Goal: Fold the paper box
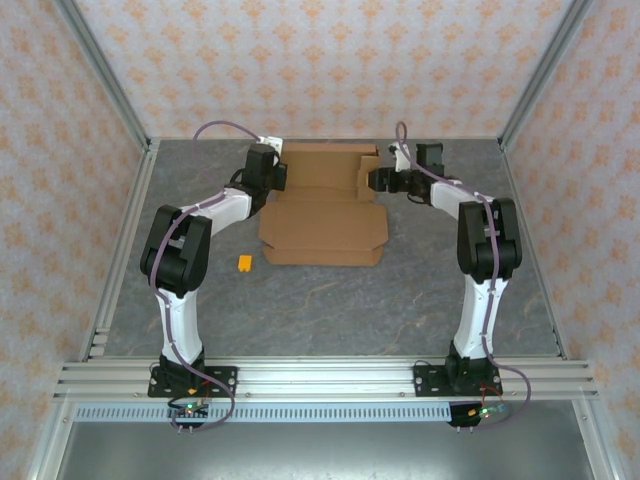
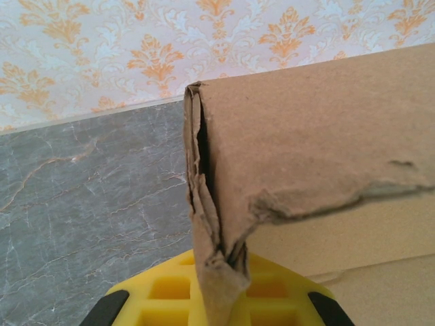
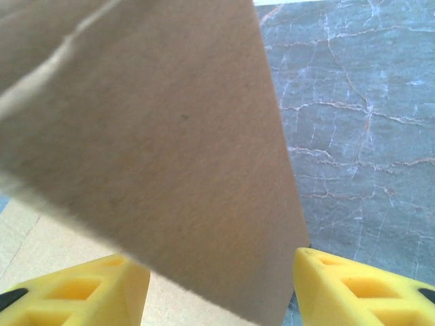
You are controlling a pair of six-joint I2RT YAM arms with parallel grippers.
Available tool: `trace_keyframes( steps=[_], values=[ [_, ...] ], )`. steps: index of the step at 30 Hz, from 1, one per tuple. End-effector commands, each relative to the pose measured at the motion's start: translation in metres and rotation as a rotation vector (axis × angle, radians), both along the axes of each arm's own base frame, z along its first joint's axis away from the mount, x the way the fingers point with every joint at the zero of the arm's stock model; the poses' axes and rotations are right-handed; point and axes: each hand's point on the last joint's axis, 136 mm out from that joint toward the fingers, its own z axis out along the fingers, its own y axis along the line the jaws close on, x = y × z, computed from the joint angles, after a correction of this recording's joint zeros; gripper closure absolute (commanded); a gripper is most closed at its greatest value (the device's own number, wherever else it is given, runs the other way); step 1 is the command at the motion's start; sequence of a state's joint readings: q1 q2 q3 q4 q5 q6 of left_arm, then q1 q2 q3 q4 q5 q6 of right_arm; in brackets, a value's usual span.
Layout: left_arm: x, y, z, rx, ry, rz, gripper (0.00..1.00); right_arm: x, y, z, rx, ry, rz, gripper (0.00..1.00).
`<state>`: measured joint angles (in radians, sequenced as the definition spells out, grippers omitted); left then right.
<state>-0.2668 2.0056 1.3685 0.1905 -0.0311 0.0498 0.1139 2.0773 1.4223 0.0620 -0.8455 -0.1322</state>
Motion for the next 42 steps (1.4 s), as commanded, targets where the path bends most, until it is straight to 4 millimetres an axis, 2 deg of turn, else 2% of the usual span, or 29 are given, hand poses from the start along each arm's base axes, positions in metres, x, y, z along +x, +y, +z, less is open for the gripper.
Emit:
trace_keyframes(
  steps=[1, 18, 25, 31, 35, 42],
  values=[
    [0.005, -0.004, 0.007, -0.003, -0.009, -0.004, 1.00, 0.012, 0.006, 0.033, -0.009, -0.126, 0.000, 0.43],
    [0.004, -0.005, 0.009, -0.005, -0.007, -0.011, 1.00, 0.024, 0.023, 0.034, -0.086, -0.227, -0.040, 0.55],
    [0.004, -0.005, 0.008, -0.008, -0.004, -0.013, 1.00, 0.034, 0.015, 0.035, -0.112, -0.272, -0.176, 0.69],
    [0.004, -0.006, 0.006, -0.010, 0.000, -0.016, 1.00, 0.038, 0.021, 0.035, -0.159, -0.316, -0.257, 0.78],
    [0.004, -0.005, 0.007, -0.010, -0.001, -0.014, 1.00, 0.043, 0.022, 0.031, -0.183, -0.316, -0.322, 0.78],
    [0.004, -0.006, 0.008, -0.010, -0.003, -0.015, 1.00, 0.050, 0.022, 0.031, -0.179, -0.332, -0.349, 0.68]
  ],
)
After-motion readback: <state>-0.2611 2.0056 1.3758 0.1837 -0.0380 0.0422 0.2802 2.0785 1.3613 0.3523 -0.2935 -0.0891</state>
